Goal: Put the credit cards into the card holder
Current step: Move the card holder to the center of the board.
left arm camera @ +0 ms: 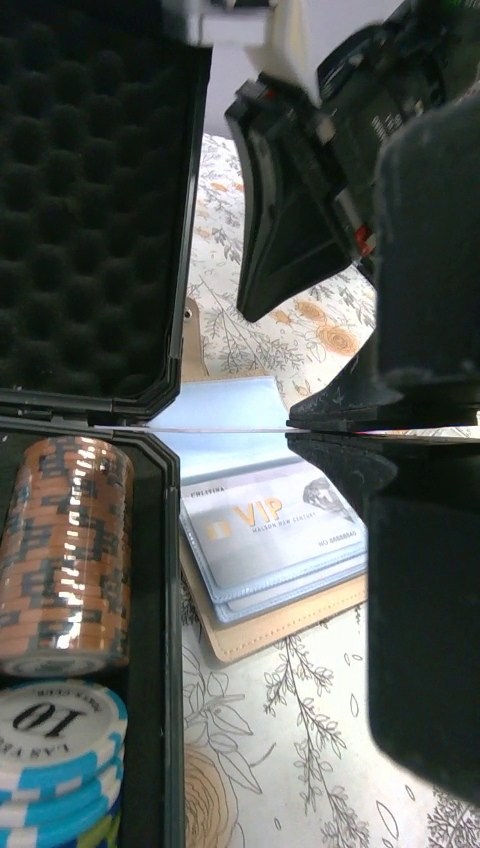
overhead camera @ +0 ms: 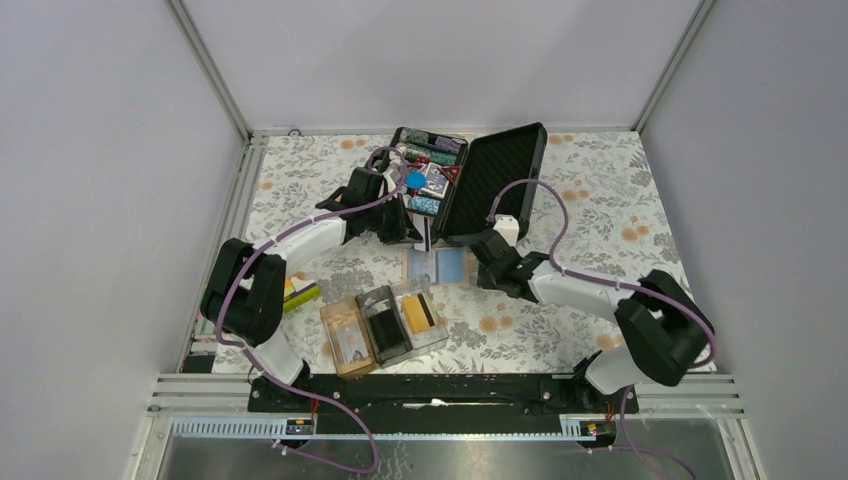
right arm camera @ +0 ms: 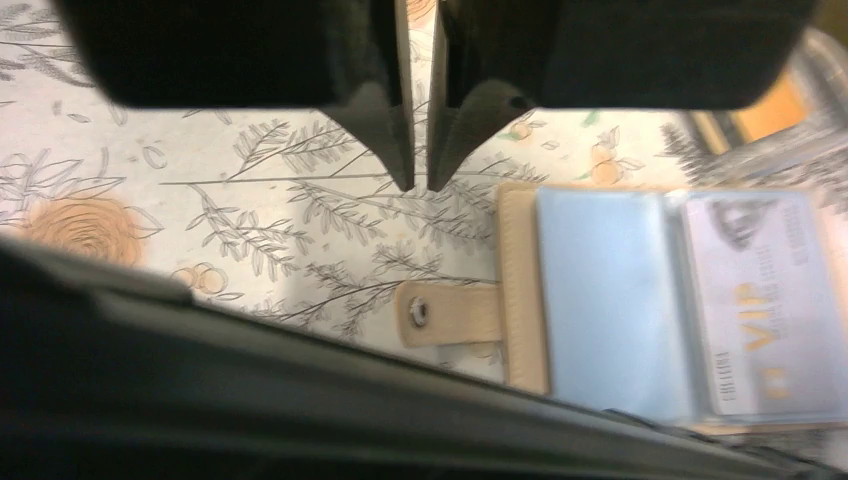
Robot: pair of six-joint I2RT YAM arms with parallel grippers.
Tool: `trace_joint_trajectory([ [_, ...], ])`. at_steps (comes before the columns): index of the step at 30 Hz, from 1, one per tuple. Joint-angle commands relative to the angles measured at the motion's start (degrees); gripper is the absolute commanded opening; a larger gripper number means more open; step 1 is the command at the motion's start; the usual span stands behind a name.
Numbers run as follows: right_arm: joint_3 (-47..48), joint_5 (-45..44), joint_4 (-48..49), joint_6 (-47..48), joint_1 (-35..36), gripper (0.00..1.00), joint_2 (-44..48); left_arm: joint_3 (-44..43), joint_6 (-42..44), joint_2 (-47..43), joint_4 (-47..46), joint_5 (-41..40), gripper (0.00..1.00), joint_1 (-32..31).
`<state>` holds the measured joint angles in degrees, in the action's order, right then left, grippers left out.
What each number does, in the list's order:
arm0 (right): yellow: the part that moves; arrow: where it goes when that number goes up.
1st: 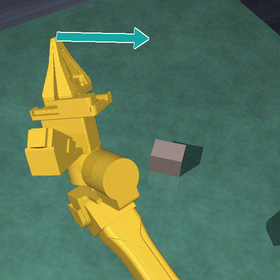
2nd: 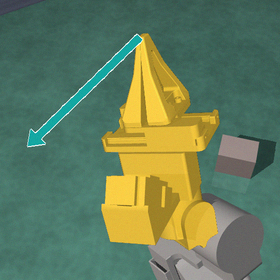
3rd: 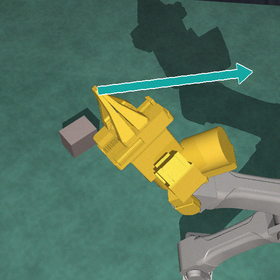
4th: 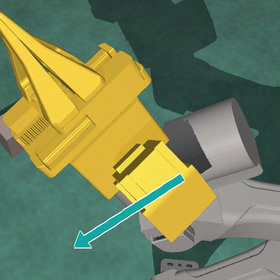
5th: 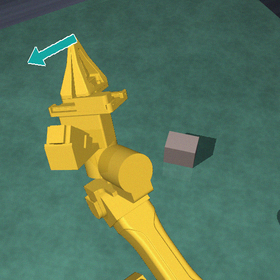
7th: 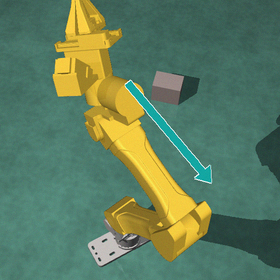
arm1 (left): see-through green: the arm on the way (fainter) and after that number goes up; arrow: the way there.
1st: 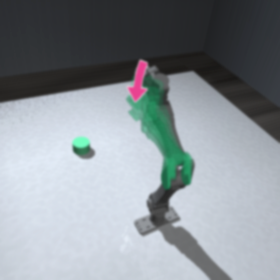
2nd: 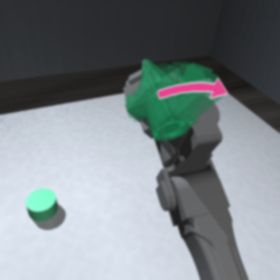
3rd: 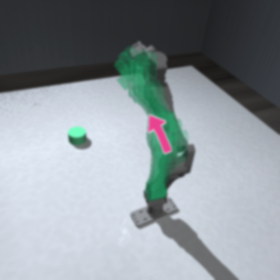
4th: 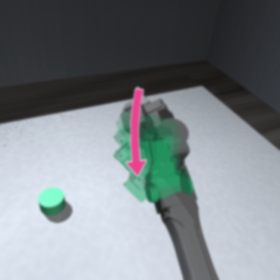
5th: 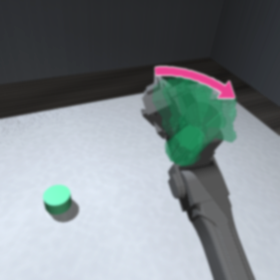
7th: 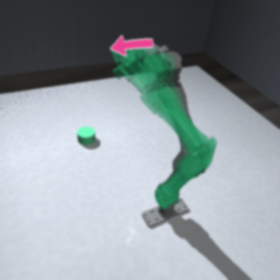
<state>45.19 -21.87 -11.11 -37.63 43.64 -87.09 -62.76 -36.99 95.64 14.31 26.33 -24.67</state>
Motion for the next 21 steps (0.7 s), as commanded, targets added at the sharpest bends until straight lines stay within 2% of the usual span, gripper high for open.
trace_joint_trajectory([
  [1,-4.75,6.89,5.82,-2.52,-1.56,0.23,5.67,-0.09,1.22,-0.80,0.28,-3.13,0.00,0.14],
  [6,-7.45,14.38,14.63,-6.42,-1.61,0.31,6.19,2.29,1.52,-2.59,-0.14,-3.24,0.00,0.14],
  [9,-8.80,14.38,16.87,-7.36,-1.57,0.39,7.21,2.75,2.83,-2.36,0.95,-1.62,0.00,-0.09],
  [14,-13.17,12.79,20.38,-10.05,-1.62,0.46,8.83,4.22,1.56,-1.64,-0.79,-0.01,0.00,-0.96],
  [21,-18.34,14.97,31.20,-13.97,-1.60,0.43,6.69,3.62,0.39,-0.40,-2.27,0.81,0.00,-1.26],
])
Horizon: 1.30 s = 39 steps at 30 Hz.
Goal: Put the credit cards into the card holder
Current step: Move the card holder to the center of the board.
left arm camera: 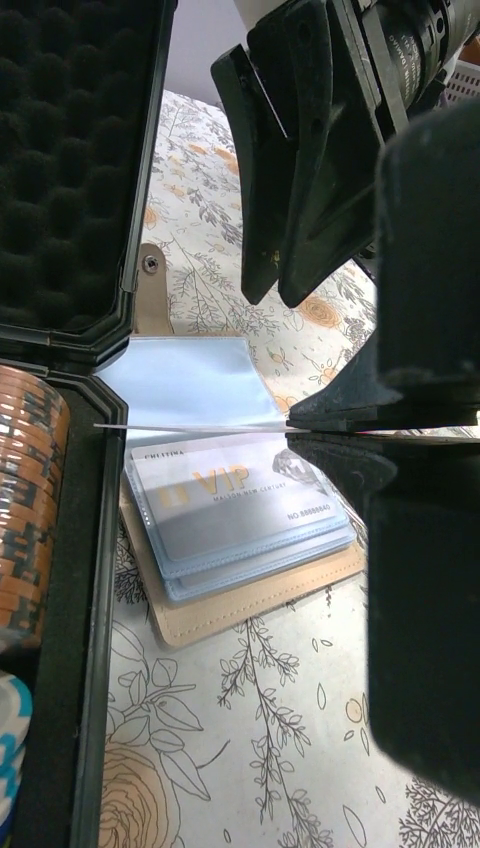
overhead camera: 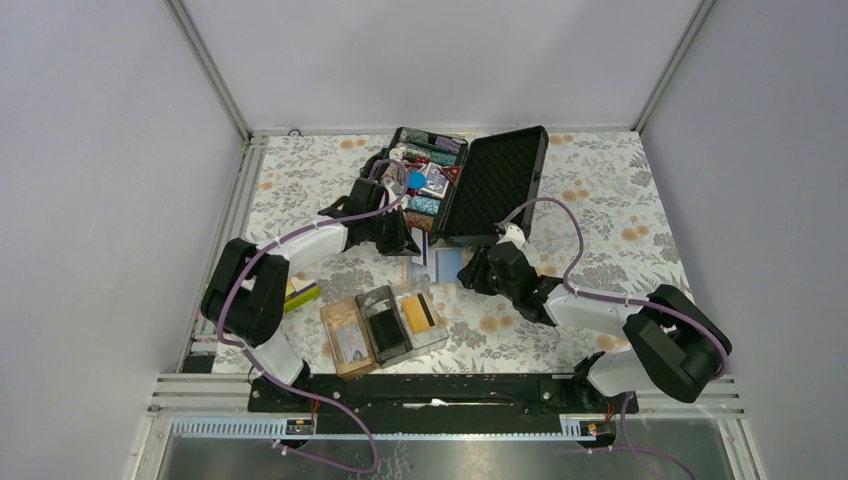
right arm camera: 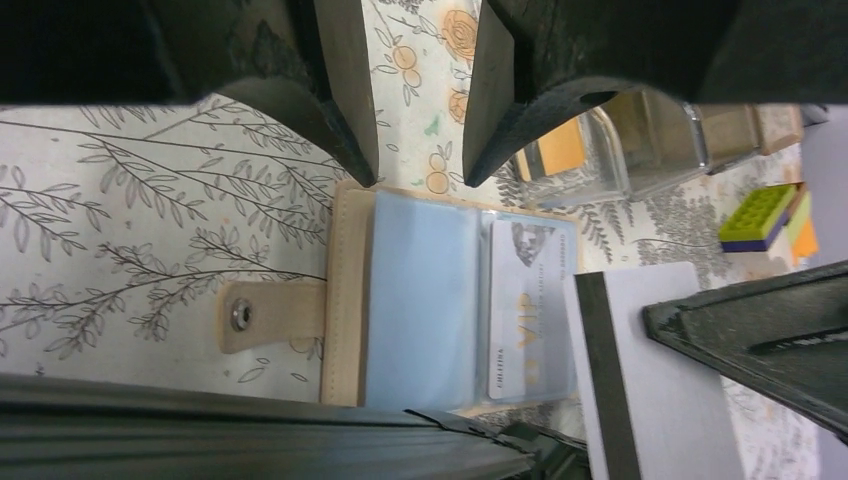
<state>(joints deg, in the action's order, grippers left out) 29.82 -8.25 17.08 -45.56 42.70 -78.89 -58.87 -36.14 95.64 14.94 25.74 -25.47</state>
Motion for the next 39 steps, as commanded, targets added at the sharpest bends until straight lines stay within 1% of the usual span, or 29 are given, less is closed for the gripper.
trace_joint_trajectory([
  [1,-2.96,1.51,3.61,-6.25,-0.62,0.42,-2.01,-0.28,-0.38,-0.40,-2.90,1.37,0.00,-0.45],
  [3,-2.75,1.17,3.62,-6.31,-0.63,0.40,-2.23,-0.14,-0.38,-0.45,-2.82,1.25,0.00,-0.45],
  [5,-2.95,1.09,3.77,-5.04,-0.64,0.40,-0.63,0.17,-0.34,-0.66,-2.83,1.17,0.00,-0.45],
  [7,-2.48,0.22,0.85,-3.48,-0.56,0.43,2.51,0.60,-0.28,-0.85,-2.88,0.89,0.00,-0.45],
  [9,-2.50,-2.63,-2.90,-2.14,-0.48,0.46,7.19,0.93,-0.18,-1.02,-2.91,0.73,0.00,-0.45],
  [13,-4.67,-7.67,-9.41,-0.78,-0.46,0.57,17.99,1.06,0.09,-1.23,-2.81,0.66,0.00,-0.45],
  [16,-6.75,-8.20,-12.40,-2.27,-0.94,0.61,20.47,0.74,0.10,-1.35,-2.66,0.58,0.00,-0.45],
  [19,-8.74,-7.43,-11.49,-3.46,-1.99,0.61,19.82,0.54,0.19,-1.73,-2.36,0.48,0.00,-0.44],
  [23,-9.76,-5.17,-7.68,-1.49,-4.93,0.61,16.77,0.72,0.74,-3.16,-1.34,-0.52,0.00,-0.37],
  [27,-13.17,-0.25,0.51,-3.02,-7.28,0.60,15.65,1.24,1.06,-4.97,-0.64,-1.31,0.00,0.17],
  [29,-13.28,1.29,2.43,-3.40,-7.85,0.59,14.09,1.59,0.99,-5.78,-0.46,-1.39,0.00,0.61],
  [33,-13.49,5.76,10.08,-5.07,-8.07,0.53,9.89,2.17,1.16,-6.89,-0.18,-1.24,0.00,1.42],
  [39,-13.11,11.51,22.10,-8.08,-8.09,0.48,1.56,2.53,1.43,-7.29,0.09,-0.98,0.00,2.00],
])
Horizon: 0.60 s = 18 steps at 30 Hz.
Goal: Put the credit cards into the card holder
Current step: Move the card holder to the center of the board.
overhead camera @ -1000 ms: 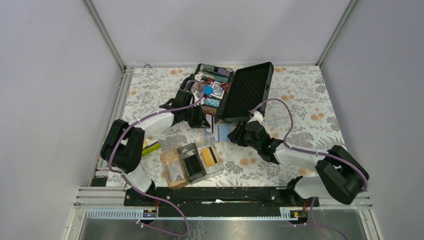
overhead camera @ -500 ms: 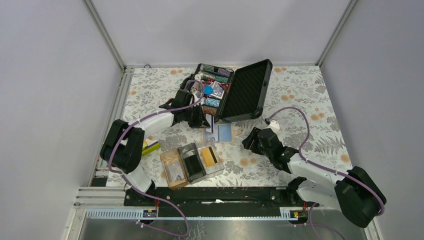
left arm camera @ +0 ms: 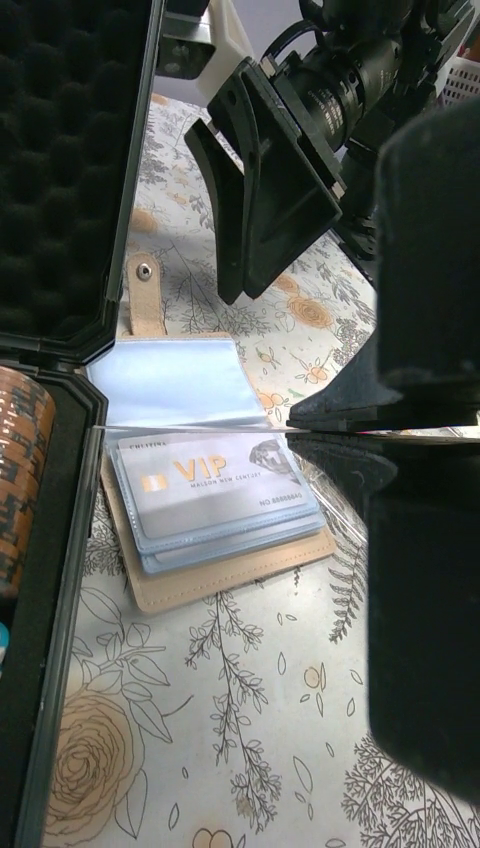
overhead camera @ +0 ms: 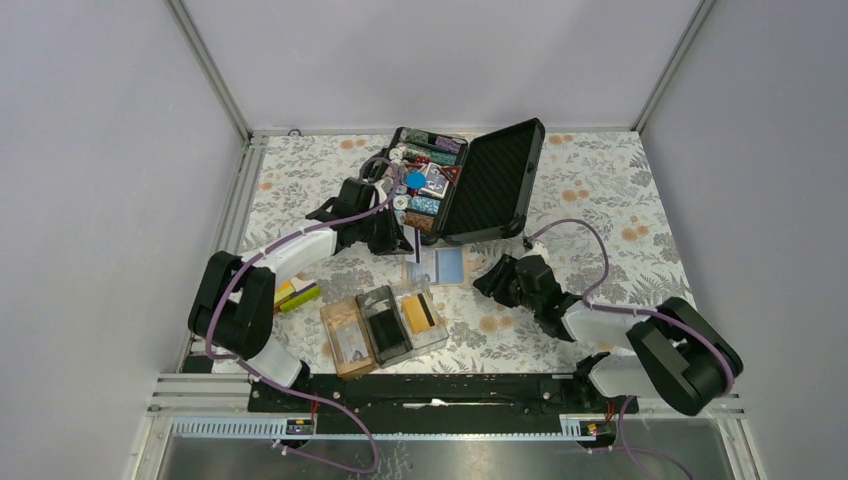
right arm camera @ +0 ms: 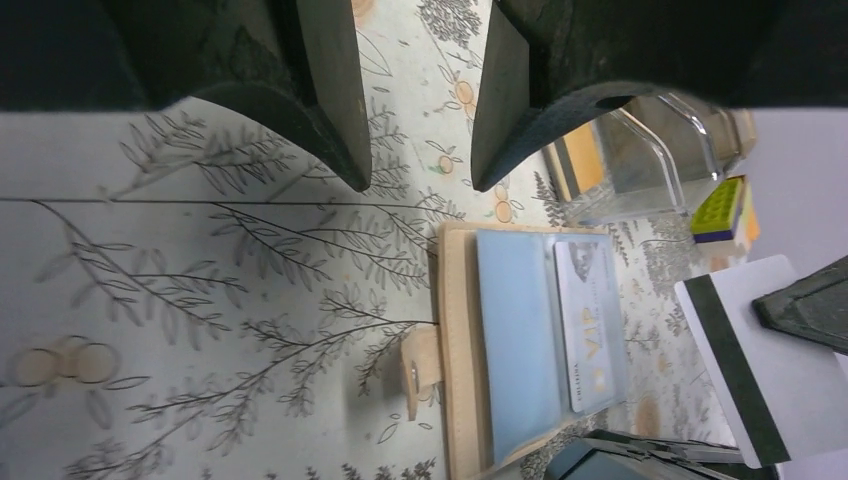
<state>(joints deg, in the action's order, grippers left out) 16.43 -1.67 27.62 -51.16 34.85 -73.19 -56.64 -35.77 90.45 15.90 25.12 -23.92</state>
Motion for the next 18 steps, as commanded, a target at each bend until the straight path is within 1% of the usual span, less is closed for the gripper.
trace_joint_trajectory([
  [1,0.25,5.27,13.11,-2.74,-0.24,0.48,-5.43,0.37,1.10,-2.09,-0.87,-0.37,0.00,0.53],
  [5,0.46,6.09,17.98,-3.48,-0.22,0.45,-9.71,0.48,1.26,-2.05,-0.94,-0.10,0.00,0.89],
  [12,0.94,6.99,22.70,-5.32,-0.23,0.41,-15.94,0.40,1.32,-1.88,-0.97,0.26,0.00,1.50],
  [18,0.53,8.23,27.82,-7.47,-0.27,0.35,-20.82,0.39,1.40,-1.81,-0.84,0.29,0.00,1.85],
])
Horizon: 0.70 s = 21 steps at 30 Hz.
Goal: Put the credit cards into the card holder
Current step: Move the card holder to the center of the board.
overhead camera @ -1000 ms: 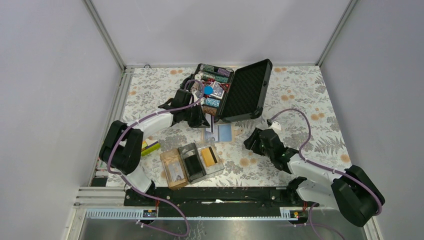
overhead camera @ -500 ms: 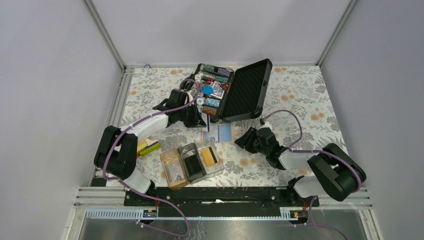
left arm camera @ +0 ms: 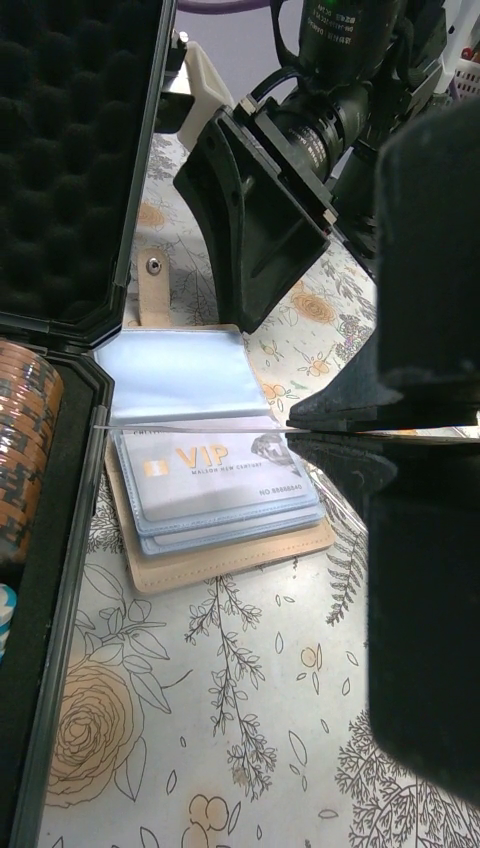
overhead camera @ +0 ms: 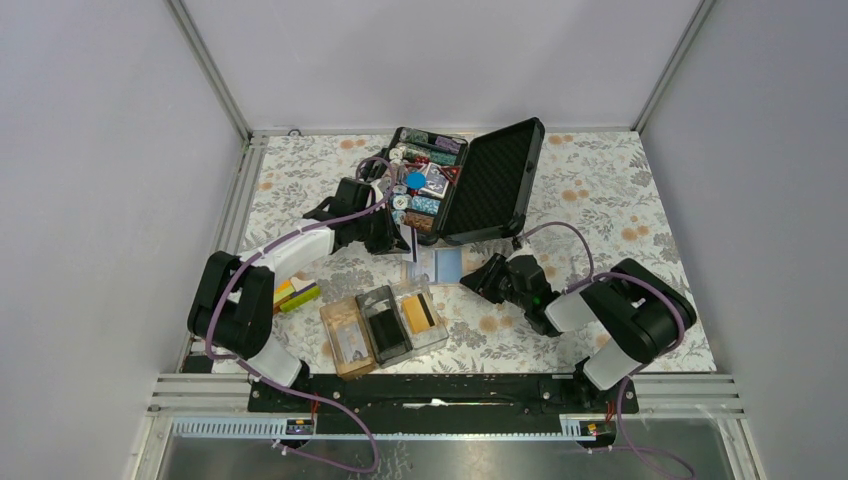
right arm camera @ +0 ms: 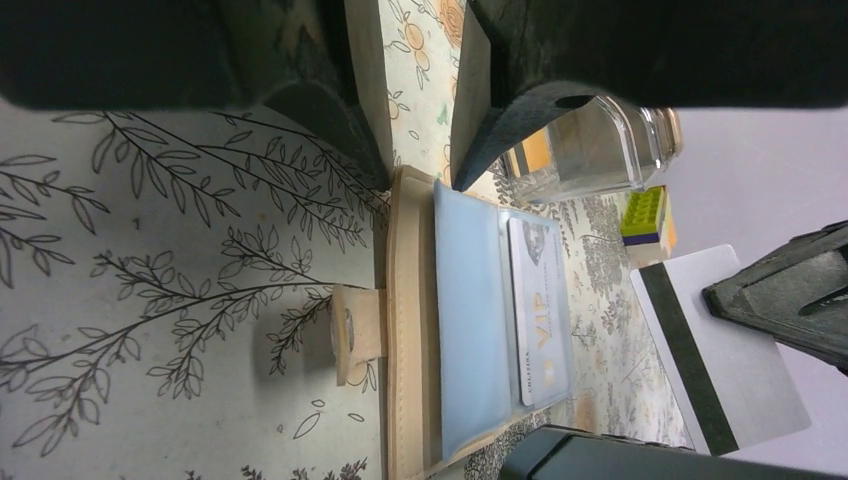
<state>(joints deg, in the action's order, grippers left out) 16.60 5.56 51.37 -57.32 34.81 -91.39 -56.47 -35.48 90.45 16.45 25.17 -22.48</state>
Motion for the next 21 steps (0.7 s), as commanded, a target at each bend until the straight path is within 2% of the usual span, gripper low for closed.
trace_joint_trajectory([
  [1,0.36,0.72,4.09,-1.50,-0.19,0.34,-2.96,0.22,1.12,-1.76,-1.32,0.38,0.00,0.44],
  [4,0.51,-0.36,3.49,-1.59,-0.20,0.26,-3.36,0.22,1.22,-1.61,-1.16,0.46,0.00,0.47],
  [7,0.32,-2.21,1.59,-1.57,-0.25,0.14,-2.56,0.14,1.30,-1.70,-1.20,0.59,0.00,0.40],
  [10,0.45,-6.02,-5.44,-1.77,-0.25,0.00,0.32,-0.04,1.30,-1.95,-1.15,0.71,0.00,0.19],
  [21,2.45,-25.02,-41.95,1.55,-0.19,0.00,19.54,-5.21,1.49,-3.61,0.89,-3.32,0.00,-2.41],
])
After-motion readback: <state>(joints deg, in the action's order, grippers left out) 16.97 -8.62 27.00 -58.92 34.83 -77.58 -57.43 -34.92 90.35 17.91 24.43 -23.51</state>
